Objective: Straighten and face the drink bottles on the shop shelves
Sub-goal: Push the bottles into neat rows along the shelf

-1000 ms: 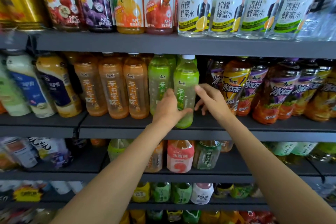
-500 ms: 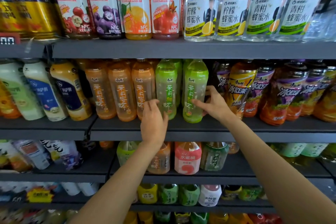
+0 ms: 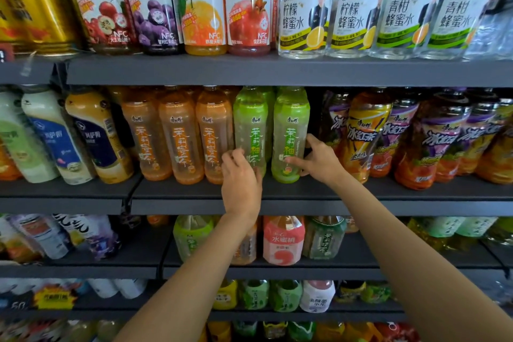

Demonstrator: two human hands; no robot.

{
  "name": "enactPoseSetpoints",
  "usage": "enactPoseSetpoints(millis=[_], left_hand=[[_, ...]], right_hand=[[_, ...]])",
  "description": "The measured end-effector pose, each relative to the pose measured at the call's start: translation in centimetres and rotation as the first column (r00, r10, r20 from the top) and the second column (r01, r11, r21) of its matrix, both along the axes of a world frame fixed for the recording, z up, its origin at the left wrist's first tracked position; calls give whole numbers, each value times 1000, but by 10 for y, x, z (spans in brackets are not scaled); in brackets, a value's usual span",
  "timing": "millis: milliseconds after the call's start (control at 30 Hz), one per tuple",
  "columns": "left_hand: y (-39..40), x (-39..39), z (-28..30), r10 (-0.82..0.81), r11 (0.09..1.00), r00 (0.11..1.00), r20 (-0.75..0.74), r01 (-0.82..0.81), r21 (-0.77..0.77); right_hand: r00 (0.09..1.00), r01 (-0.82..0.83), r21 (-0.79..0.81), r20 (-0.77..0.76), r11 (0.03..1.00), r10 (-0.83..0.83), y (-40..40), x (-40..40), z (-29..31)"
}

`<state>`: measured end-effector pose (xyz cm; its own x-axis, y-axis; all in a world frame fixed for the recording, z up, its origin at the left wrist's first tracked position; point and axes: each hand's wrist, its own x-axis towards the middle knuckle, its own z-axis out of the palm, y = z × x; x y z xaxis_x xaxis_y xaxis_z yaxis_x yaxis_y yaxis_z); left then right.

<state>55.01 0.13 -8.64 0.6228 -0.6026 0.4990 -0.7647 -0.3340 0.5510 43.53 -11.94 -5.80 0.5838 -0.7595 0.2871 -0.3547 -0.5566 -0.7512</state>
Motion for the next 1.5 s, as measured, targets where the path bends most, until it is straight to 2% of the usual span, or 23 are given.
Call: enactPoseSetpoints(millis=[233, 500, 700, 1067, 1300, 1500], left_hand=[[-5, 2, 6, -4, 997, 995, -101, -5, -82], [-24, -6, 20, 111, 984, 988, -108, -94, 149], [-38, -15, 17, 255, 965, 956, -145, -241, 108], [-31, -2, 20, 118, 972, 991, -67, -102, 212], [-28, -8, 17, 130, 976, 987, -91, -111, 188], [-1, -9, -4, 31, 981, 986, -163, 1, 194]], right_hand=[[1000, -6, 65, 2, 998, 6, -4, 4, -1], [1000, 1, 75, 5, 997, -1, -4, 4, -4], [1000, 23, 73, 7, 997, -23, 0, 4, -2], [998, 65, 165, -17, 984, -63, 4, 3, 8], [994, 105, 232, 10, 967, -110, 9, 7, 3], [984, 148, 180, -127, 972, -126, 17, -3, -12]])
